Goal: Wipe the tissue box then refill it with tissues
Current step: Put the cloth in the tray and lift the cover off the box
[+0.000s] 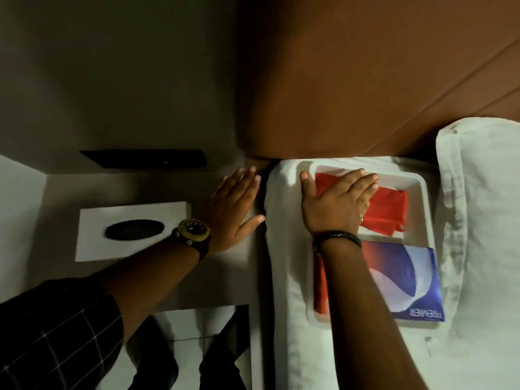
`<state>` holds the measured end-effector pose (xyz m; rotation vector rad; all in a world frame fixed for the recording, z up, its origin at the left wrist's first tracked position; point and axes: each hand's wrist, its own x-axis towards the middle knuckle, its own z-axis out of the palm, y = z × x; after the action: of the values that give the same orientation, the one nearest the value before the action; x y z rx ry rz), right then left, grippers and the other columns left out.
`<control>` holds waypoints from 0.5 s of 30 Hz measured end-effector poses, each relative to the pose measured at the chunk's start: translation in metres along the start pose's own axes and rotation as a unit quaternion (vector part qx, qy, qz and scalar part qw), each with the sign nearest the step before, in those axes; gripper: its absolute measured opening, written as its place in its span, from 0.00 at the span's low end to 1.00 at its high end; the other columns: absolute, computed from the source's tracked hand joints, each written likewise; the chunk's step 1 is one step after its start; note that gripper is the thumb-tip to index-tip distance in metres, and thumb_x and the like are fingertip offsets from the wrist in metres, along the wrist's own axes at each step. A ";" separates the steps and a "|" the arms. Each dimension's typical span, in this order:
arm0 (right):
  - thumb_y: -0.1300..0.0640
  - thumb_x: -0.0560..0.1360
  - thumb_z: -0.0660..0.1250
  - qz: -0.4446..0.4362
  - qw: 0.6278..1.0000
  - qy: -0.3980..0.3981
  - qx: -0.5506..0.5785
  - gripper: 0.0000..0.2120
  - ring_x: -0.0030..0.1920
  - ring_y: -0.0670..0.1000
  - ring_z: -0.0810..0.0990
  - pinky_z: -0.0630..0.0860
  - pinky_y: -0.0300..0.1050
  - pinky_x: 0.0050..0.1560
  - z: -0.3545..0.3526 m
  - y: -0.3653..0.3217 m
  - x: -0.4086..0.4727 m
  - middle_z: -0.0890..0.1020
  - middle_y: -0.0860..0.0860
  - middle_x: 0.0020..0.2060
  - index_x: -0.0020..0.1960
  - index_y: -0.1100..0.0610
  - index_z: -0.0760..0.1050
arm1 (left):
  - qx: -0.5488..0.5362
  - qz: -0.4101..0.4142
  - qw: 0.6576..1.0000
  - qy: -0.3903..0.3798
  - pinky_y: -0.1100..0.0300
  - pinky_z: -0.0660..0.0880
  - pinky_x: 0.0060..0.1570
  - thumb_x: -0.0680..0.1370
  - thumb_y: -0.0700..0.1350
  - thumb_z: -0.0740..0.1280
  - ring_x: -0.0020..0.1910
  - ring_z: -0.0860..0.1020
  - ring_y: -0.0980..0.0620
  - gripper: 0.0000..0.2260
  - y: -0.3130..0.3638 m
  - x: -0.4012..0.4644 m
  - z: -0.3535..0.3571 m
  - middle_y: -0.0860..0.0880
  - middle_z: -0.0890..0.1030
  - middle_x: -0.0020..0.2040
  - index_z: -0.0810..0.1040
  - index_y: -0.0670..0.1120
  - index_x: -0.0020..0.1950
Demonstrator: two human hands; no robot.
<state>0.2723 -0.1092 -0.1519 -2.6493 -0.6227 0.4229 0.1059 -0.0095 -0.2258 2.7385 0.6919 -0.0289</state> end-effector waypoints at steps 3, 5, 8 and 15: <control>0.44 0.77 0.64 -0.121 0.982 0.080 0.120 0.40 0.77 0.63 0.47 0.44 0.49 0.76 0.015 -0.042 -0.038 0.49 0.67 0.76 0.75 0.69 0.53 | -0.037 -0.069 0.997 0.003 0.46 0.48 0.74 0.78 0.63 0.50 0.77 0.46 0.43 0.35 -0.036 -0.039 -0.001 0.43 0.48 0.78 0.48 0.42 0.78; 0.47 0.76 0.66 -0.163 0.964 0.103 0.182 0.35 0.77 0.59 0.53 0.48 0.39 0.75 0.030 -0.059 -0.060 0.55 0.65 0.76 0.74 0.67 0.60 | -0.054 -0.129 0.990 0.014 0.47 0.49 0.74 0.78 0.64 0.47 0.77 0.48 0.42 0.36 -0.063 -0.065 0.001 0.42 0.48 0.78 0.49 0.41 0.77; 0.47 0.76 0.66 -0.149 0.960 0.030 0.233 0.31 0.75 0.55 0.62 0.57 0.39 0.72 0.086 -0.090 -0.094 0.65 0.60 0.74 0.73 0.63 0.65 | -0.092 -0.300 0.949 0.020 0.47 0.51 0.74 0.79 0.62 0.53 0.77 0.50 0.41 0.35 -0.126 -0.123 0.008 0.41 0.50 0.78 0.51 0.40 0.78; 0.48 0.76 0.68 0.030 0.969 -0.154 0.192 0.23 0.60 0.62 0.77 0.72 0.48 0.60 0.221 -0.095 -0.126 0.80 0.61 0.59 0.63 0.64 0.75 | -0.310 -0.563 0.765 0.037 0.51 0.68 0.65 0.80 0.54 0.60 0.66 0.71 0.40 0.22 -0.233 -0.216 0.025 0.42 0.72 0.69 0.69 0.45 0.71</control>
<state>0.0484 -0.0252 -0.2802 -2.2519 -0.4900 0.8890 -0.1919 0.0774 -0.2981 1.3841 1.8509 0.0349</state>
